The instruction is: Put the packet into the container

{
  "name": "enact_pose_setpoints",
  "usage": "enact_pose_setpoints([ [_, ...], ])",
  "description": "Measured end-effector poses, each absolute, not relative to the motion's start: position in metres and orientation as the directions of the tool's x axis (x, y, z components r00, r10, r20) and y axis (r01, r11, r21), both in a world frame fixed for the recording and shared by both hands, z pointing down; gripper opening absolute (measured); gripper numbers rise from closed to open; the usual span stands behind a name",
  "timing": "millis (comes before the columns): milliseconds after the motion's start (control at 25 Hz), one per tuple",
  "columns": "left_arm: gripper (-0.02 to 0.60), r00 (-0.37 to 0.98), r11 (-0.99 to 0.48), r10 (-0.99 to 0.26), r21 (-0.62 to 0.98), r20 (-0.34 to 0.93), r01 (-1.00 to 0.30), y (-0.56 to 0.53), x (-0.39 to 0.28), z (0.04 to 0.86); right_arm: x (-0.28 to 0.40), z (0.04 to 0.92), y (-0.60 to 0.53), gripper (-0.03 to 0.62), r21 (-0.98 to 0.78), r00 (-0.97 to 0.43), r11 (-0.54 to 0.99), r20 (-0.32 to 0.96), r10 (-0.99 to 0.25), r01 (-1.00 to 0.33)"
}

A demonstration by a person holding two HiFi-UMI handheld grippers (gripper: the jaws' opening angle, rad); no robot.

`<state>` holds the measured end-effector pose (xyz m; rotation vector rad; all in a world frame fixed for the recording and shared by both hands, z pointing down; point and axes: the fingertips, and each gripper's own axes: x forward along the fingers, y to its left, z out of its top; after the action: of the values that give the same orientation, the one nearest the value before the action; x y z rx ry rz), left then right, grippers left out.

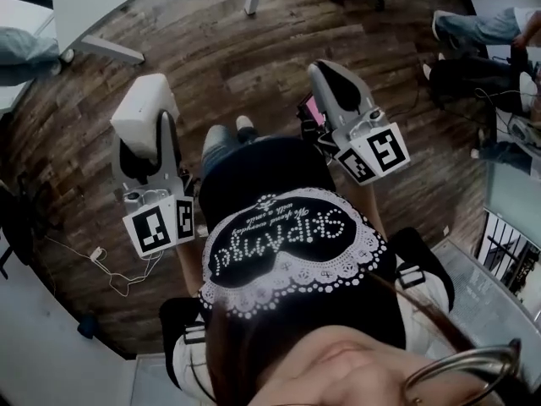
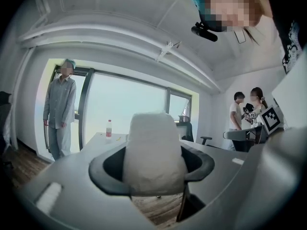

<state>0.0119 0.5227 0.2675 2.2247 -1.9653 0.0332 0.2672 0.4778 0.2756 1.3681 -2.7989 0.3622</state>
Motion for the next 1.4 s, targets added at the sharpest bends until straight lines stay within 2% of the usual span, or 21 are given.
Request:
enact_pose_setpoints([
  [120,0.282,0.146,-0.131,-0.982,0.123,0.123,-0.984,0.508,0.034,0.271,0.275,0.280,0.467,-0.005,-0.224,-0.654,0.626,0.074,-0.753,-0.747],
  [320,0.283,0.222,-0.200,-0.963,0.145,0.151,-0.969,0.488,0.053,0.281,0.281,0.289,0.459,-0.005,-0.269,-0.632,0.593,0.089,-0.770,-0.759],
  [680,0.282,0.317,-0.282,-0.930,0.190,0.186,-0.940,0.435,0.041,0.291,0.230,0.287,0.413,-0.005,-0.299,-0.646,0.599,0.086,-0.759,-0.743],
  [840,0.282,0.382,-0.358,-0.913,0.166,0.147,-0.919,0.402,0.029,0.275,0.211,0.271,0.390,-0.005,-0.284,-0.623,0.582,0.072,-0.779,-0.762],
  [1000,0.282,0.390,-0.373,-0.914,0.143,0.112,-0.917,0.374,0.013,0.266,0.202,0.271,0.374,-0.005,-0.262,-0.597,0.558,0.093,-0.797,-0.787],
  [1400,0.282,0.340,-0.314,-0.922,0.157,0.187,-0.937,0.348,-0.043,0.288,0.159,0.275,0.341,-0.005,-0.246,-0.598,0.562,0.102,-0.795,-0.790],
])
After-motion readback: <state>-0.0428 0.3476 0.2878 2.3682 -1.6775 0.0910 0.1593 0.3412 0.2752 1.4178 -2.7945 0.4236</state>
